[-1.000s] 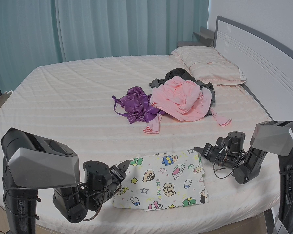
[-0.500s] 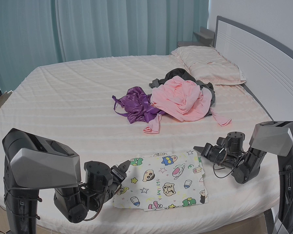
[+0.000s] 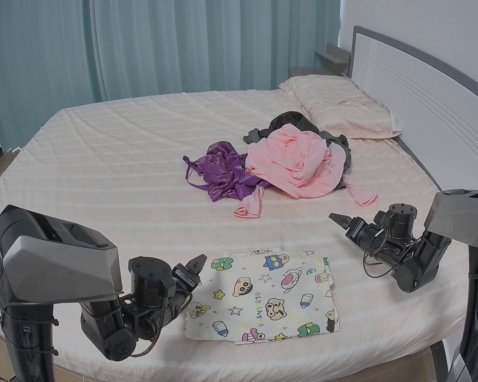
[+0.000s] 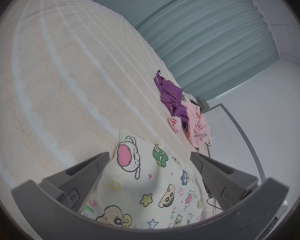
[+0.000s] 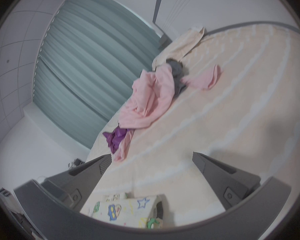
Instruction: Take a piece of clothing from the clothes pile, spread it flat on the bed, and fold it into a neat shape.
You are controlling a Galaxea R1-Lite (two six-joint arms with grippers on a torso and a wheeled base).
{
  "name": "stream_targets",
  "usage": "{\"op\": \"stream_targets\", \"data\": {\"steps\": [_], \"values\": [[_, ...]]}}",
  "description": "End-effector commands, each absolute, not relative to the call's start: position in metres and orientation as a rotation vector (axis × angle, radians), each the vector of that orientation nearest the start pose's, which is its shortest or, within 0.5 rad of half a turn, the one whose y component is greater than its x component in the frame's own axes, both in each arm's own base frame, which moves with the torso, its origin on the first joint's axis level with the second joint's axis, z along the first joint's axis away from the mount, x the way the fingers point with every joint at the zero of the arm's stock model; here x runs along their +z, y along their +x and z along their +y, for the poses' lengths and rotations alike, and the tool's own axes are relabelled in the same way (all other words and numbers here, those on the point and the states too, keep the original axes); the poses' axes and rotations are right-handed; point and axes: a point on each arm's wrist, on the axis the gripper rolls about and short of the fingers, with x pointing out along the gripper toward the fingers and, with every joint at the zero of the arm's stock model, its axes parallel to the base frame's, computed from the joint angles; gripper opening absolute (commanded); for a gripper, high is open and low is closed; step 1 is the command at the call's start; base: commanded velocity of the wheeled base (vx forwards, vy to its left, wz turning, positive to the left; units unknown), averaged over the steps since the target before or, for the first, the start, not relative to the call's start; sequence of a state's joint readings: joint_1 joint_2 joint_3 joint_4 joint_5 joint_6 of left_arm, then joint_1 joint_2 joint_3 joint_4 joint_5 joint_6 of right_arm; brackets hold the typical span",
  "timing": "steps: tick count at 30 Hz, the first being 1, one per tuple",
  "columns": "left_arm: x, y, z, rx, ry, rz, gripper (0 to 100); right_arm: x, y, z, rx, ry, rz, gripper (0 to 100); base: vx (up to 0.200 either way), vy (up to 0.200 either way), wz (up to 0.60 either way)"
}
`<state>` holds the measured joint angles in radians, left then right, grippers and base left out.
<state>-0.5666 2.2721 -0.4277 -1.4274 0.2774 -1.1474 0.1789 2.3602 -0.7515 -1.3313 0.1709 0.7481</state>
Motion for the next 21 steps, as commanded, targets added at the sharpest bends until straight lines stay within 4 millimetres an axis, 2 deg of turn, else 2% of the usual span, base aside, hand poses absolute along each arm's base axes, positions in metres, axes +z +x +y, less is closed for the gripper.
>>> {"op": "stream_targets", "data": {"steps": [1,5,7,9,10,12,13,14,18,21], "values": [[0.022,0.266,-0.155,-0.057,-0.95,0.429,100,0.053,0.363,0.067,0.177,0.731,0.248,100,0.0,0.0,0.0],[0.041,0.27,-0.141,-0.055,-0.901,0.354,100,0.07,0.346,0.066,0.176,0.705,0.234,100,0.0,0.0,0.0],[0.047,0.267,-0.13,-0.028,-0.853,0.328,100,0.079,0.336,0.061,0.17,0.668,0.211,100,0.0,0.0,0.0],[0.059,0.266,-0.108,0.028,-0.796,0.267,100,0.089,0.317,0.049,0.137,0.62,0.192,100,0.0,0.0,0.0],[0.061,0.265,-0.107,0.029,-0.797,0.262,100,0.09,0.316,0.049,0.136,0.618,0.192,100,0.0,0.0,0.0],[0.087,0.256,-0.085,0.049,-0.816,0.171,100,0.104,0.289,0.044,0.13,0.602,0.168,100,0.0,0.0,0.0],[0.087,0.256,-0.085,0.049,-0.816,0.171,100,0.104,0.289,0.044,0.13,0.602,0.168,100,0.0,0.0,0.0],[0.107,0.242,-0.074,0.045,-0.804,0.111,100,0.116,0.269,0.04,0.136,0.593,0.145,100,0.0,0.0,0.0],[0.128,0.206,-0.06,0.025,-0.722,0.046,100,0.135,0.231,0.035,0.154,0.565,0.094,100,0.0,0.0,0.0],[0.14,0.177,-0.05,0.015,-0.688,-0.013,100,0.14,0.196,0.031,0.164,0.521,0.073,100,0.0,0.0,0.0]]}}
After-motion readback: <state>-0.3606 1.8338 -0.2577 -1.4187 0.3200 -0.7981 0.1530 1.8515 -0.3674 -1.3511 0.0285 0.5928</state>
